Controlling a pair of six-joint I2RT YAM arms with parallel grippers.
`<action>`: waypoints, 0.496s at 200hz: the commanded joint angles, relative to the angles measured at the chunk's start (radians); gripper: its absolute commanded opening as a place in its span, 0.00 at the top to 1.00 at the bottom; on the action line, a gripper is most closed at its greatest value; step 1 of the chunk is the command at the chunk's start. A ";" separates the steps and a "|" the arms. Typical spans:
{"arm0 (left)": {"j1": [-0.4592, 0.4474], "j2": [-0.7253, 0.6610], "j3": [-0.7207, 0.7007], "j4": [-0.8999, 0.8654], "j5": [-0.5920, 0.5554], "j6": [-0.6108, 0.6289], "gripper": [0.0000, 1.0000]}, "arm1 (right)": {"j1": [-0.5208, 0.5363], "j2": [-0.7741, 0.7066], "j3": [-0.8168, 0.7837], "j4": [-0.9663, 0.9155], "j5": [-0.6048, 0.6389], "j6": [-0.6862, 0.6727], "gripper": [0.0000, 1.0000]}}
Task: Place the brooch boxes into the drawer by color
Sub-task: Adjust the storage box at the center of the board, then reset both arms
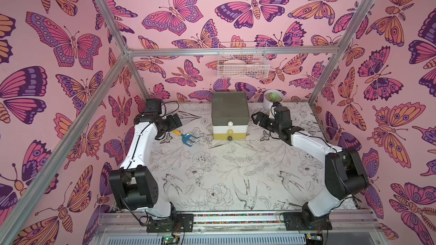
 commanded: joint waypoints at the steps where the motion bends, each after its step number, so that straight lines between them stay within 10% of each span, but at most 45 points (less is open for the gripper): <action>1: 0.003 -0.082 -0.055 0.124 -0.138 0.065 0.00 | -0.009 -0.121 -0.017 -0.173 0.198 -0.164 0.01; 99: 0.003 -0.364 -0.795 1.001 -0.246 0.232 0.00 | -0.312 -0.357 -0.233 -0.168 0.462 -0.279 0.01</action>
